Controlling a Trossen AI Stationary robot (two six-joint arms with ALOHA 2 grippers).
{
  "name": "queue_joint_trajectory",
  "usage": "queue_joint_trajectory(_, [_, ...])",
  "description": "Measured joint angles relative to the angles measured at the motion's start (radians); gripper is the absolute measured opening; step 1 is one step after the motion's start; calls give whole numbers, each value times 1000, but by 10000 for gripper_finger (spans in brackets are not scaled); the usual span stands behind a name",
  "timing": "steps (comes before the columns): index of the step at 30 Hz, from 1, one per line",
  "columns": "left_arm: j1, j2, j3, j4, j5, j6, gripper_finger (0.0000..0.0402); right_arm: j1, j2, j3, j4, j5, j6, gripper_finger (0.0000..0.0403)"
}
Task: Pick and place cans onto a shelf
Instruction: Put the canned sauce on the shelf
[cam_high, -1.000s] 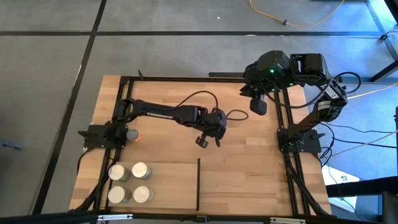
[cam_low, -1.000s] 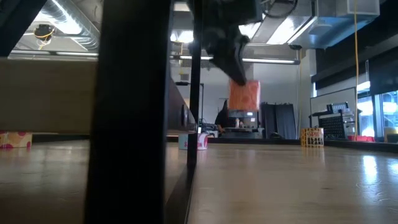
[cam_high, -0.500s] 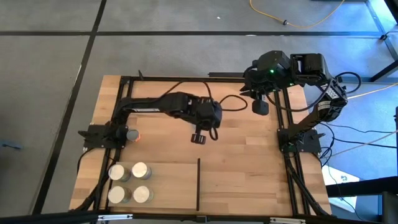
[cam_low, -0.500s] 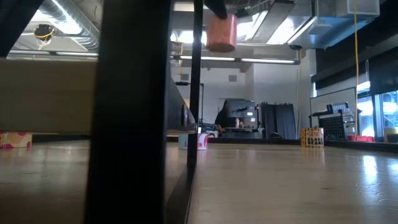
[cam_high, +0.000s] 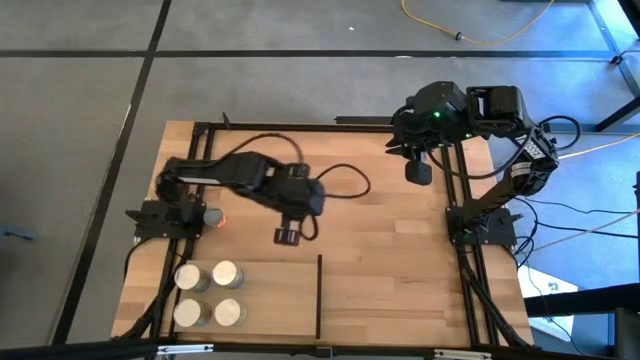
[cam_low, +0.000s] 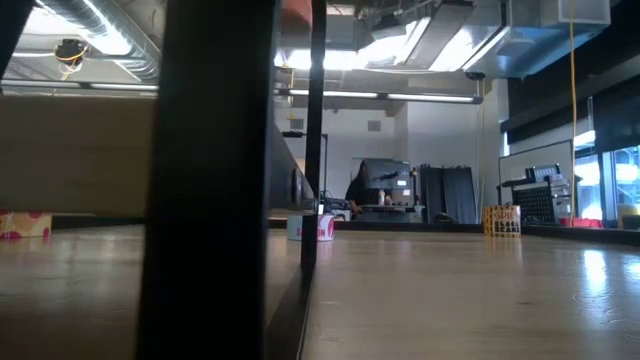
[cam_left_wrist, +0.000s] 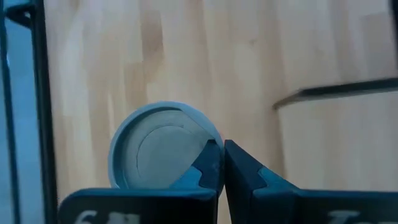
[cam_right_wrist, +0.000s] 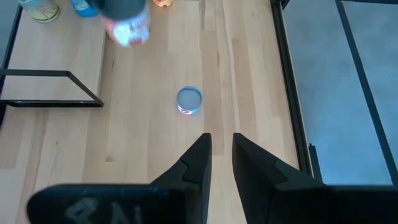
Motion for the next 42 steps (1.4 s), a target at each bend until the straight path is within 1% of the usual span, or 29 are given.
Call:
queue_joint_trajectory(5, [-96, -40, -3, -32, -52, -144, 0, 0, 0, 0, 0, -16, -2, 67])
queue_joint_trajectory(8, [-158, -58, 0, -24, -52, -220, 0, 0, 0, 0, 0, -16, -3, 67])
queue_joint_trajectory(11, [-219, -63, -8, -26, -61, -296, 0, 0, 0, 0, 0, -16, -4, 67])
queue_joint_trajectory(16, [-319, -63, -10, -29, -84, -473, 0, 0, 0, 0, 0, -16, -7, 67])
queue_joint_trajectory(21, [-427, -51, -36, -28, -132, -654, 0, 0, 0, 0, 0, -16, -8, 67])
queue_joint_trajectory(26, [-523, -52, -142, 7, -162, -853, 0, 0, 0, 0, 0, -16, -7, 67])
queue_joint_trajectory(28, [-553, -51, -197, 51, -175, -912, 0, 0, 0, 0, 0, -16, -6, 67])
queue_joint_trajectory(35, [-629, -51, -409, 338, -225, -1022, 0, 0, 0, 0, 0, -16, -5, 67])
queue_joint_trajectory(42, [-675, -51, -625, 594, -229, -1144, 0, 0, 0, 0, 1, -16, -5, 67])
